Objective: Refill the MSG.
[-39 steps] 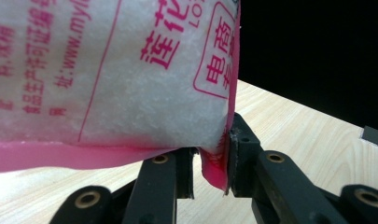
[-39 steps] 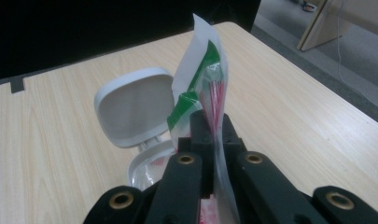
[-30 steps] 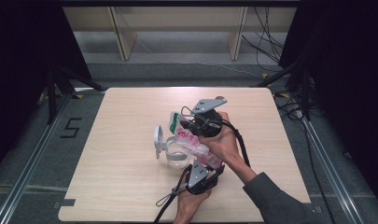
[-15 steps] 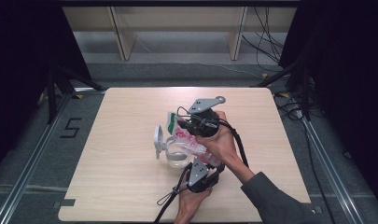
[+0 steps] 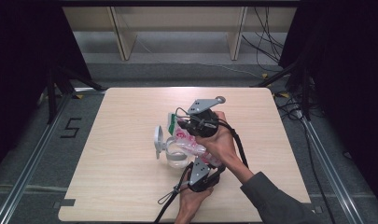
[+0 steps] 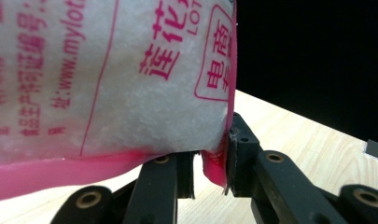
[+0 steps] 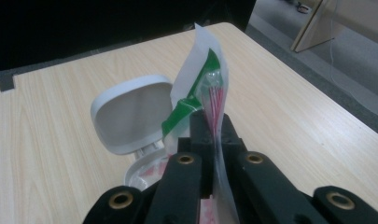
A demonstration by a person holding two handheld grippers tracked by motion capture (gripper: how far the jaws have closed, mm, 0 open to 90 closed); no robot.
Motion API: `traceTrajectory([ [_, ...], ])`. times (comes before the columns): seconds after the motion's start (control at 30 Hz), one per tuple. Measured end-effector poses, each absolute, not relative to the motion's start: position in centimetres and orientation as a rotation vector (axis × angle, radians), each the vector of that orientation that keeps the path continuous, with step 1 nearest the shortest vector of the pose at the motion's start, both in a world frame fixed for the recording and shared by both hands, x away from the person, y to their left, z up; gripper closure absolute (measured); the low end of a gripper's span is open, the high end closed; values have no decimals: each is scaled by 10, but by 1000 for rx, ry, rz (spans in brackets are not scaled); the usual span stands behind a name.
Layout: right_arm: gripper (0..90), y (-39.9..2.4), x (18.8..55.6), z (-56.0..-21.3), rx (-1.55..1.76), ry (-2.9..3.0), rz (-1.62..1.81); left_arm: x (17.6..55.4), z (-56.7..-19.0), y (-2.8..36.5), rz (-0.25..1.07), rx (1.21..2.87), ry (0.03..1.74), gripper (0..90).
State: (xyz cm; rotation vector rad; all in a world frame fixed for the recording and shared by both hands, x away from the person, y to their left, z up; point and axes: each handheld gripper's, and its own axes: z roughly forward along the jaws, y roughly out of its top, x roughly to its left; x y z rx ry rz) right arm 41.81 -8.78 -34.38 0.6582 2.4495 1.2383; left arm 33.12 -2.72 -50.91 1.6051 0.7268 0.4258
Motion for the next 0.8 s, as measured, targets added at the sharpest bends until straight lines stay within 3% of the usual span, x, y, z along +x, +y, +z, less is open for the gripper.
traceTrajectory([
  [0.8, 899, -83, 420, -343, 641, 2415, 1233, 337, -506, -25, 437, 1631, 721, 757],
])
